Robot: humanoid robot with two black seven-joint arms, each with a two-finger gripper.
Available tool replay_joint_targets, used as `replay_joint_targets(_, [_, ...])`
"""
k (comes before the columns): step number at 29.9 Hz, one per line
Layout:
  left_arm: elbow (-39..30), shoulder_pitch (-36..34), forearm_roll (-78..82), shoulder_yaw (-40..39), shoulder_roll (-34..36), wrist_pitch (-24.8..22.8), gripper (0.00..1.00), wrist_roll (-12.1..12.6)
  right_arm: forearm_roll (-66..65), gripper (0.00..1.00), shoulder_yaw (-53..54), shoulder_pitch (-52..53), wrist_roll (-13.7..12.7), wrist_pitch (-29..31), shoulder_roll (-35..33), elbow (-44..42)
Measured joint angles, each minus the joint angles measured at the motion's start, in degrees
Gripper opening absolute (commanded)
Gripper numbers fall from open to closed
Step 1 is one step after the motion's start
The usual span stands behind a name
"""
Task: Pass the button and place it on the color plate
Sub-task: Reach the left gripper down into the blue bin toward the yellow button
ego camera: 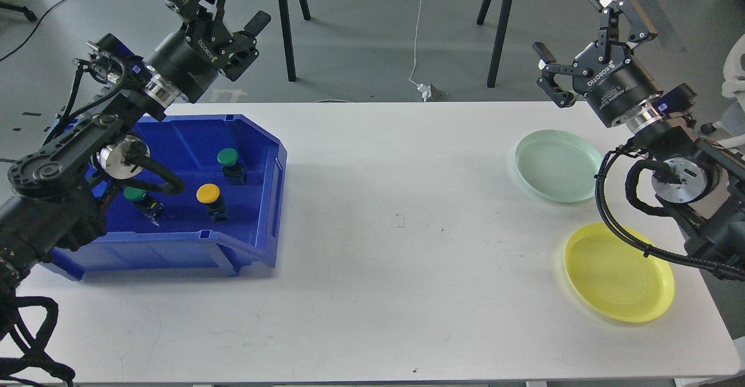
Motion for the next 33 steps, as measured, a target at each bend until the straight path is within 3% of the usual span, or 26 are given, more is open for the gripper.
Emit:
replay_joint_targets(11, [-0.7,-0.8,-6.2,-3.6,-2.2,0.0,0.88,0.0,-0.1,1.00,0.5,-0.8,0.0,0.0,0.5,-0.2])
replay_joint_targets(17, [-17.8,2.5,-5.6,-7.6,0.3,0.0,0.87,0.0,-0.1,1.00,0.4,-0.8,0.0,0.0,0.4,-0.1])
replay_joint_targets(21, [-26.7,2.6,-3.9,-5.5,6.0,0.0,0.87,0.0,0.0,1.00,0.4,-1.6,0.0,0.0,0.0,0.1])
replay_joint_targets(25, [-29.8,-2.8,2.2,4.3,14.3,0.0,0.87,0.0,0.0,1.00,0.4,-1.9,0.0,0.0,0.0,0.1])
replay_joint_targets(33, [-30.8,-21.7,27.3,34.6,29.4,2.5,0.87,0.0,-0.1,1.00,0.4,-3.1,0.0,0.0,0.5,-0.3])
